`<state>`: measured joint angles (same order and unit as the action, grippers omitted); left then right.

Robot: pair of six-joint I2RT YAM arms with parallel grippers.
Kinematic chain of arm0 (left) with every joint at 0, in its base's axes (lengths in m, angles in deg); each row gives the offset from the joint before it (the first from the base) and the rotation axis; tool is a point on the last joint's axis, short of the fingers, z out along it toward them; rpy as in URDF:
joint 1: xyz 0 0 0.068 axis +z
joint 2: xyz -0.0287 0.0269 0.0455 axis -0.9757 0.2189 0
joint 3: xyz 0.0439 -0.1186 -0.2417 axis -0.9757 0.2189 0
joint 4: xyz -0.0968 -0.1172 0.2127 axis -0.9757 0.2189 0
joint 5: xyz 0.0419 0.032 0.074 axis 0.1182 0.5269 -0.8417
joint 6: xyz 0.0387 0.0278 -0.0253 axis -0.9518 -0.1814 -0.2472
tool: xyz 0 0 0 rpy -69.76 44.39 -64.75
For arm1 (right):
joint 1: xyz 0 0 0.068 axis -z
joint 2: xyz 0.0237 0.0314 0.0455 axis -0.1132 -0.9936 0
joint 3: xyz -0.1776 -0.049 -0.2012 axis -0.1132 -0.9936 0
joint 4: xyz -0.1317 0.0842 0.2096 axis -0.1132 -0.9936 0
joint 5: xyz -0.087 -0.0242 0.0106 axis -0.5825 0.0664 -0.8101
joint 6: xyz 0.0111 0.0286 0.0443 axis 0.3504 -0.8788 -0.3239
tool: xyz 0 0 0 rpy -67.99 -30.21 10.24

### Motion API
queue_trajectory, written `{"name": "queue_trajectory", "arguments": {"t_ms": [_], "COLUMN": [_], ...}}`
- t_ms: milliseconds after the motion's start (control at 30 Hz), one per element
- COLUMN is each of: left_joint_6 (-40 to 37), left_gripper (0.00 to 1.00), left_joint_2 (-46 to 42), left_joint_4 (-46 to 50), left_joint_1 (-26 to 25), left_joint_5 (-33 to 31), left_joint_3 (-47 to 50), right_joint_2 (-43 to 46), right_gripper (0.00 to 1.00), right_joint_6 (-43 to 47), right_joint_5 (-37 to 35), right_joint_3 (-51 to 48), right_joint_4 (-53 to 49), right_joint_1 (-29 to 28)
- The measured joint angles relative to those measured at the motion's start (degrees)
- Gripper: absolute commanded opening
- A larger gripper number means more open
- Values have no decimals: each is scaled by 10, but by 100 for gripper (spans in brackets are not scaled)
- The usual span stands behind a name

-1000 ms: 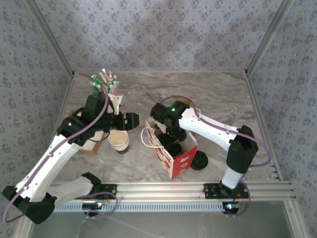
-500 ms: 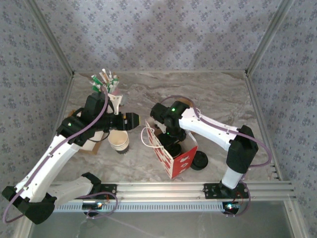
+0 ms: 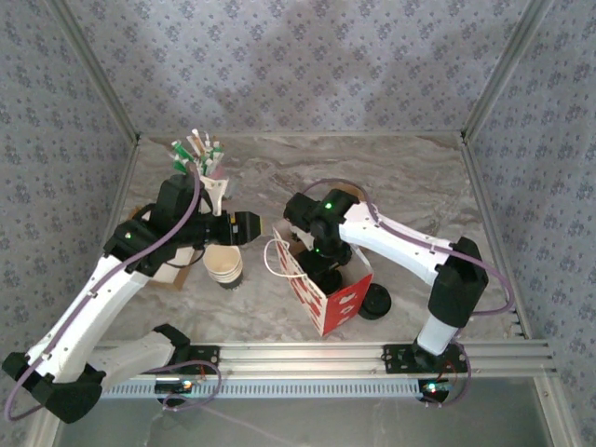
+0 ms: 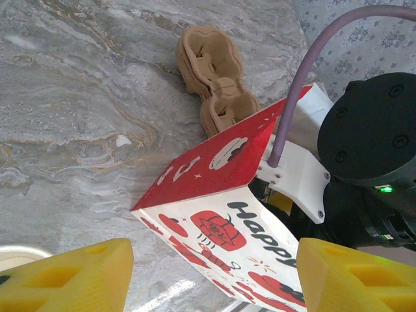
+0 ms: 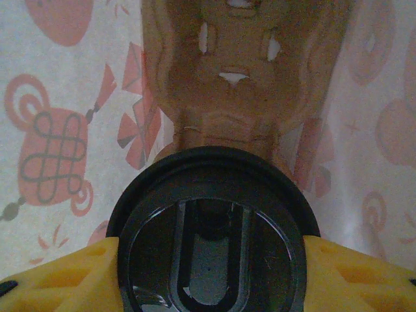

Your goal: Pack the takeout coffee

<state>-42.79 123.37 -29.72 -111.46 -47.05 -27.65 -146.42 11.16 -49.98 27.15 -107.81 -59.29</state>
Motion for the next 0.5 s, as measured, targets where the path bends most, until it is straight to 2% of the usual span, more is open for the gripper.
{"name": "queue_trajectory", "arguments": {"t_ms": [300, 500], "left_joint_6": [-1, -9], "left_gripper": [67, 67], "left_joint_2": [4, 50], "left_joint_4": [0, -1], "left_joint_1": [0, 4], "left_joint_5": [2, 7], "left_joint_3": [0, 0], "right_joint_2": [14, 21], "right_gripper": [61, 61], "right_joint_6": [-5, -11], "right_joint_5": [-8, -12], "right_joint_3": [11, 11], "right_joint_4": [-15, -17], "right_joint_1": [-9, -11]}}
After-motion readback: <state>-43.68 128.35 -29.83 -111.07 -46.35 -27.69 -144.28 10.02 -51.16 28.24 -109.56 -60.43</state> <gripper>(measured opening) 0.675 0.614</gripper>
